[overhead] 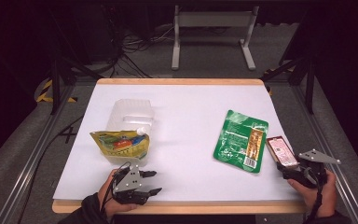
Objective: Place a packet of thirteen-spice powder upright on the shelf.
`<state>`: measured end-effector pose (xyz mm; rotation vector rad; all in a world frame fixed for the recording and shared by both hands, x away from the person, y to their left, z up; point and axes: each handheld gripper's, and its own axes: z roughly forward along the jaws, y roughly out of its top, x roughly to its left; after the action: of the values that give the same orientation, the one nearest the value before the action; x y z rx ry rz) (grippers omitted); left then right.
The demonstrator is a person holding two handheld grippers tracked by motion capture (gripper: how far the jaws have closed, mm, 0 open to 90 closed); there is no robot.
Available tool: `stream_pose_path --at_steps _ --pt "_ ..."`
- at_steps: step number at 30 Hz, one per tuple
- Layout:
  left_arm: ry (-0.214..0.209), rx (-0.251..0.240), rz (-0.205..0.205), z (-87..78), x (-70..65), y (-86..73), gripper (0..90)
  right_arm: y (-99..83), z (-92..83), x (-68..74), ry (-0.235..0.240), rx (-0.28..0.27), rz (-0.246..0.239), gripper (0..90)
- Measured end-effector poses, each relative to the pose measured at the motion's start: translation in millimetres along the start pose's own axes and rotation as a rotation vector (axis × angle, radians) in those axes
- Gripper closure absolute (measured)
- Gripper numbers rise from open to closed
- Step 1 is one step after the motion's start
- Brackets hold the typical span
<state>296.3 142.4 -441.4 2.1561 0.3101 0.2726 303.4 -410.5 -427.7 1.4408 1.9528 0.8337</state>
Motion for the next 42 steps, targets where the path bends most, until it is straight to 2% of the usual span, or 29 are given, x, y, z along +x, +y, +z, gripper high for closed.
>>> stream_pose_path --at_steps 6,12,21,22,26,28,31,34,36,38,42 --pt "-0.005 -0.003 -0.003 0.9 0.8 1.3 44.0 8.6 -8.4 -1.7 -0.032 -0.093 -0.011 31.6" --pt "-0.014 -0.007 -0.008 2.1 0.0 2.5 44.0 20.0 -20.4 0.7 -0.024 -0.186 -0.022 32.6" --pt "-0.015 -0.017 -0.018 1.2 1.0 3.7 44.1 34.6 -32.2 7.4 0.001 -0.249 -0.053 32.8" --pt "-0.014 -0.018 -0.017 1.2 1.1 3.7 44.1 36.4 -34.2 8.3 0.025 -0.265 -0.048 32.8" --pt "-0.010 -0.019 -0.013 0.5 0.7 3.8 44.0 44.6 -40.7 14.4 0.063 -0.300 -0.052 32.8" --pt "-0.009 -0.021 -0.014 0.3 0.4 3.8 43.9 49.7 -42.0 18.6 0.105 -0.312 -0.045 32.8" --pt "-0.008 -0.017 -0.014 0.2 0.5 3.7 43.9 54.5 -40.7 24.2 0.129 -0.314 -0.051 32.8" --pt "-0.007 -0.016 -0.018 0.1 0.4 3.3 44.0 64.8 -34.2 39.1 0.168 -0.311 -0.095 32.8" --pt "-0.007 -0.022 -0.023 -0.5 0.6 2.8 44.0 70.7 -30.5 46.4 0.209 -0.308 -0.094 32.9" --pt "-0.001 -0.022 -0.021 -1.5 0.9 2.6 44.0 74.0 -28.8 50.6 0.226 -0.310 -0.101 32.9" --pt "0.007 -0.024 -0.023 -3.6 0.1 2.1 44.0 90.8 -18.2 74.5 0.286 -0.313 -0.142 32.8"
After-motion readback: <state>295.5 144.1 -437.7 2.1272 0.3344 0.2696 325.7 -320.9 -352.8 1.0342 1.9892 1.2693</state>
